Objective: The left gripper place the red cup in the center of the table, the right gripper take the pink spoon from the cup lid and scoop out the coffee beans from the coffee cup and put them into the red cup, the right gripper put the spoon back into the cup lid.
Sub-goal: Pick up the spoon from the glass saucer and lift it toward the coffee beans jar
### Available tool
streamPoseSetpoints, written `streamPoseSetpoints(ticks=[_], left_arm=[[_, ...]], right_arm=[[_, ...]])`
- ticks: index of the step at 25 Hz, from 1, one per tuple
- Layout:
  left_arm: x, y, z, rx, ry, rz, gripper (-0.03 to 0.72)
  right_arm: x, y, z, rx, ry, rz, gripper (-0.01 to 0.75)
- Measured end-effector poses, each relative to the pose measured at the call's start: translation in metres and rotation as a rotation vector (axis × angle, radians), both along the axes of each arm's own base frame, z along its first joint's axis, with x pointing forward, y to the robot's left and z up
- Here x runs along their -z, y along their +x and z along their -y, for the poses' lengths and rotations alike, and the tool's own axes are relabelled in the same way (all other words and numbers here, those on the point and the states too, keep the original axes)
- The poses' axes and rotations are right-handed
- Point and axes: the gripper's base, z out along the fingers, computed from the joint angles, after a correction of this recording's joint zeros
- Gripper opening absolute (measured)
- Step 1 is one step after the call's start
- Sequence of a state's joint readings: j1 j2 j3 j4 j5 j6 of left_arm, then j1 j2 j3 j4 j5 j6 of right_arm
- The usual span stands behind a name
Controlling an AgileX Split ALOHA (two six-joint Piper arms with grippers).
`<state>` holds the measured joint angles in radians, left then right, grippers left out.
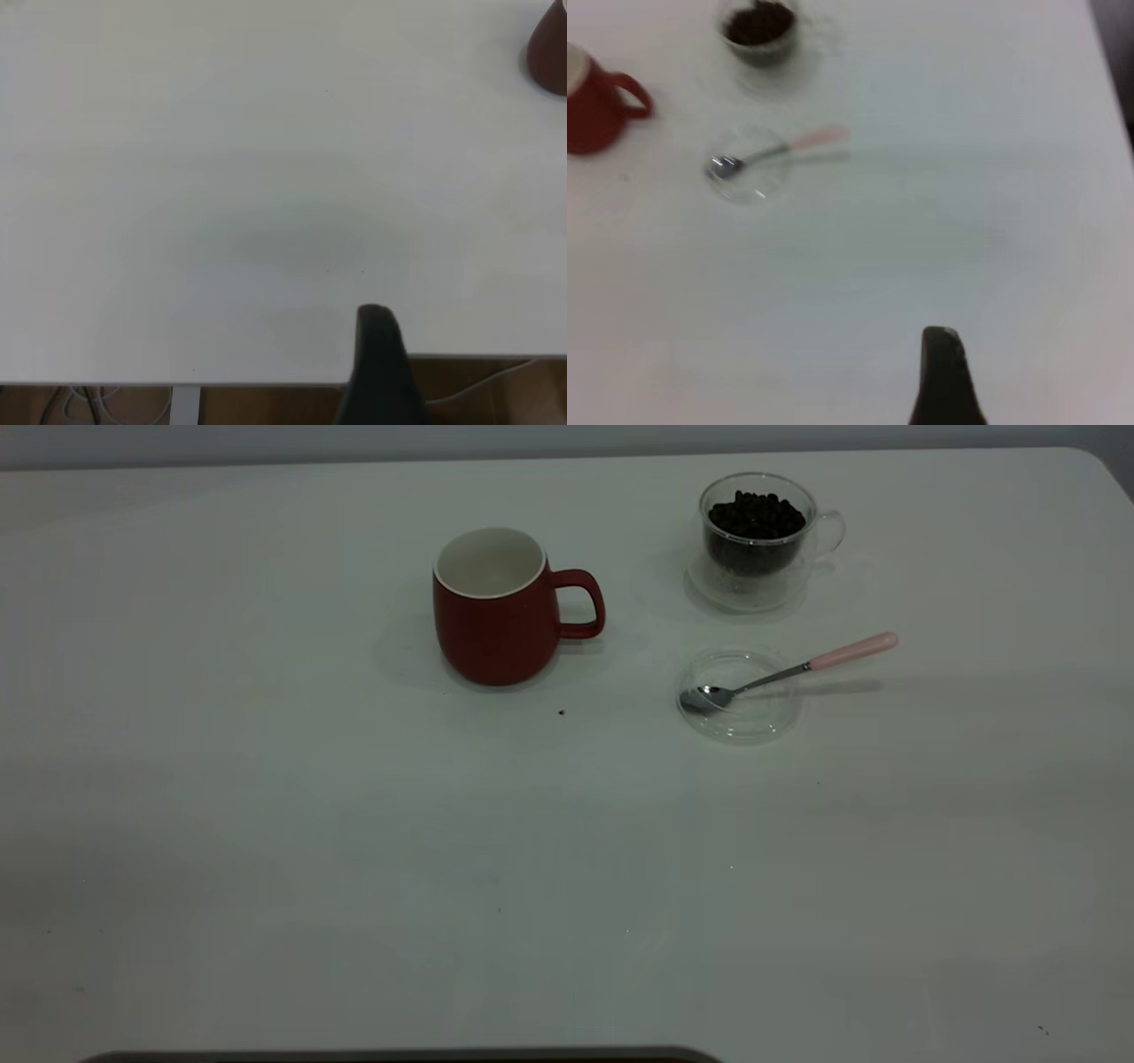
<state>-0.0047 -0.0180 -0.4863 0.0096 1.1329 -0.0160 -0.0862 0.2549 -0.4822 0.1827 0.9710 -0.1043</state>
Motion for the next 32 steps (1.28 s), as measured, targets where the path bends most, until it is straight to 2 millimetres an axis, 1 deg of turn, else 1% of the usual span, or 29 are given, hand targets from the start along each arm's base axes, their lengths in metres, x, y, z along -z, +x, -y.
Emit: streamPoseSetpoints(ticks=[3,5,6,9,10,12,14,19,21,23,24,27,28,32], left_arm=[[0.000,0.000,0.000,0.000,0.000,0.000,0.587],[0.000,0.000,0.000,0.000,0.000,0.000,0.587],[0.000,0.000,0.000,0.000,0.000,0.000,0.587],[0.000,0.000,0.000,0.000,0.000,0.000,0.587],[0.000,0.000,0.000,0.000,0.000,0.000,0.587],[0.000,0.000,0.000,0.000,0.000,0.000,0.587],[0.000,0.000,0.000,0.001,-0.001,0.000,0.587],[0.000,0.000,0.000,0.001,-0.001,0.000,0.587],[0.000,0.000,0.000,0.001,-0.001,0.000,0.587],[0.000,0.000,0.000,0.001,-0.001,0.000,0.587],[0.000,0.000,0.000,0.001,-0.001,0.000,0.587],[0.000,0.000,0.000,0.001,-0.001,0.000,0.587],[0.000,0.000,0.000,0.001,-0.001,0.000,0.587],[0.000,0.000,0.000,0.001,-0.001,0.000,0.587]], right_arm=[[-0.005,0.035,-0.002,-0.061,0.013,0.032,0.568],[-0.004,0.060,-0.004,-0.095,0.034,0.030,0.568],[-0.001,0.076,-0.004,-0.111,0.049,0.009,0.567],[0.007,0.113,-0.006,-0.165,0.070,-0.027,0.567],[0.013,0.128,-0.006,-0.183,0.091,-0.060,0.567],[0.022,0.148,-0.007,-0.212,0.108,-0.095,0.567],[0.035,0.170,-0.008,-0.209,0.165,-0.147,0.565],[0.063,0.211,-0.005,-0.206,0.196,-0.238,0.564],[0.080,0.235,-0.002,-0.165,0.220,-0.284,0.564],[0.093,0.255,0.000,-0.148,0.243,-0.318,0.564],[0.106,0.265,0.000,-0.145,0.258,-0.358,0.564],[0.137,0.283,0.000,-0.144,0.289,-0.447,0.564],[0.145,0.288,0.001,-0.144,0.298,-0.466,0.564],[0.181,0.301,0.005,-0.161,0.375,-0.574,0.564]])
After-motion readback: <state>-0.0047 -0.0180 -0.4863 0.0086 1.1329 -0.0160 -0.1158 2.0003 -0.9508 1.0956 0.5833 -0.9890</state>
